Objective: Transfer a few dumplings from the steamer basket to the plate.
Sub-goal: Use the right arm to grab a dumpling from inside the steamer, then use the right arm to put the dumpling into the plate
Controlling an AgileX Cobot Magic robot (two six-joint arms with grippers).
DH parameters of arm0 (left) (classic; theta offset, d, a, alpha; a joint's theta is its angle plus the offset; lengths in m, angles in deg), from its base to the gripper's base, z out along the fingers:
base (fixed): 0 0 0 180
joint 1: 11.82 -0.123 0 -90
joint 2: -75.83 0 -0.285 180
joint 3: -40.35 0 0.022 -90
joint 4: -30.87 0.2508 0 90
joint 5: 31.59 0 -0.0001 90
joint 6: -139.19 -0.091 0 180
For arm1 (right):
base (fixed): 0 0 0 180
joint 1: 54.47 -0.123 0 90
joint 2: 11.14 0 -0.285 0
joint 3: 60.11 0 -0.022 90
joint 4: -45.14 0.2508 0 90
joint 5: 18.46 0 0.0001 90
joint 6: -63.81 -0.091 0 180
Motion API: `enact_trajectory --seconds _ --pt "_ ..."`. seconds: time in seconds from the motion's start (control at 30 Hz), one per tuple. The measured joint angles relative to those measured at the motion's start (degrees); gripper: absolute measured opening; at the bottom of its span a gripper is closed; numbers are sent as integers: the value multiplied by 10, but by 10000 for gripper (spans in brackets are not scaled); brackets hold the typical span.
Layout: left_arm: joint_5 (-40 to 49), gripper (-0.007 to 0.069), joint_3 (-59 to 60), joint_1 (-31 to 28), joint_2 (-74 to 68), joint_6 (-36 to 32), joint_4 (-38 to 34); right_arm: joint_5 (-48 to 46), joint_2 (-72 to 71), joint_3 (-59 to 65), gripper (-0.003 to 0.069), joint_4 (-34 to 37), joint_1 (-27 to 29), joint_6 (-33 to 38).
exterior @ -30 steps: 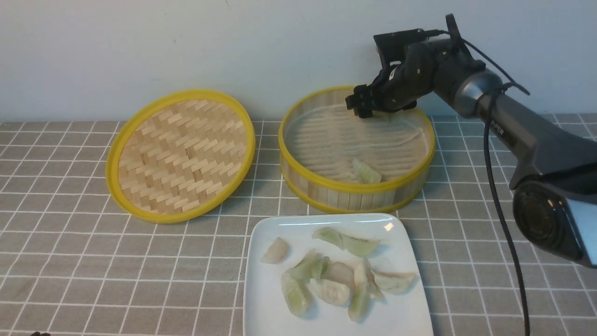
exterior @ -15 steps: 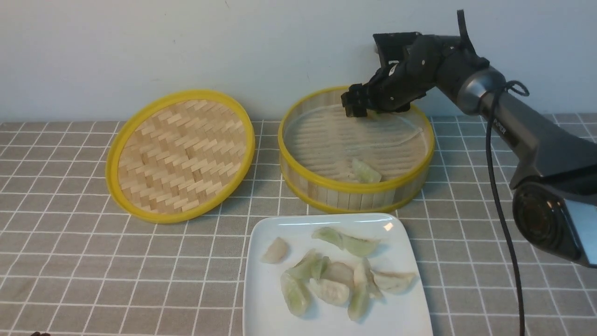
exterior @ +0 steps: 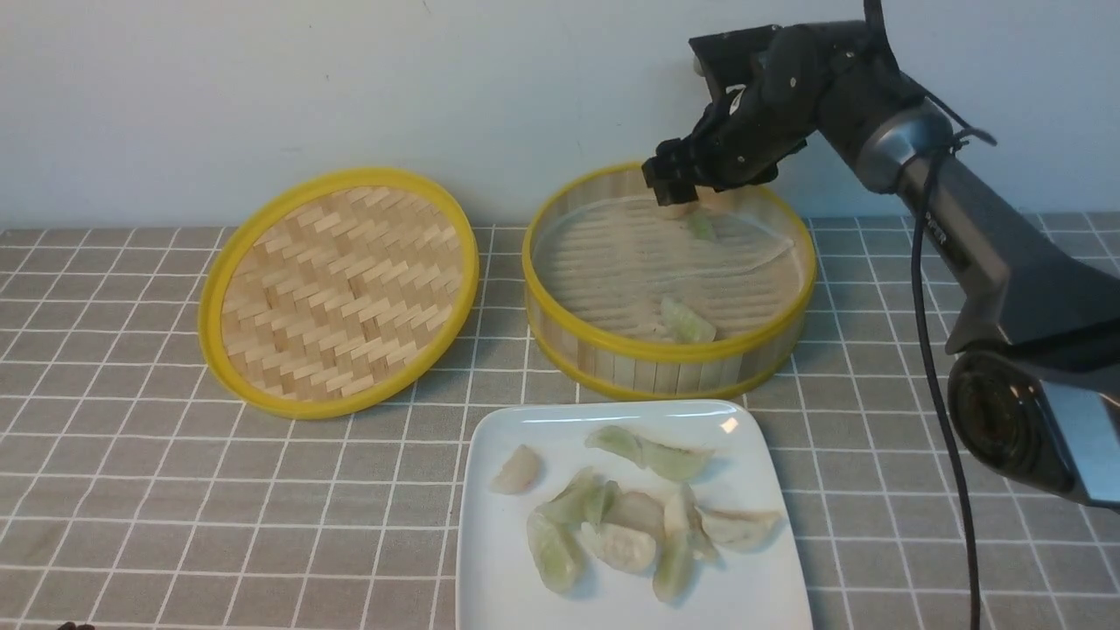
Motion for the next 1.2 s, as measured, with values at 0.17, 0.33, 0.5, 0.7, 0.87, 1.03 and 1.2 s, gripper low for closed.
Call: enact_trajectory --seconds 0.17,0.33,0.5,0.7,0.87,1.03,1.2 --pt "0 -5 0 0 0 0 0 1 21 0 470 -3 0 -1" --pt "0 -5 0 0 0 0 0 -7 29 0 360 -18 0 -3" --pt "0 -5 0 0 0 0 0 -19 29 0 158 -45 0 -22" --pt "0 -5 0 0 0 0 0 -52 26 -7 79 -47 1 -28" --pt "0 -5 0 0 0 0 0 -90 1 -21 79 -47 2 -28" --pt "0 -5 0 0 0 0 0 -92 -46 -13 79 -5 4 -22" --pt "0 -5 0 0 0 0 0 -92 -151 95 79 38 0 4"
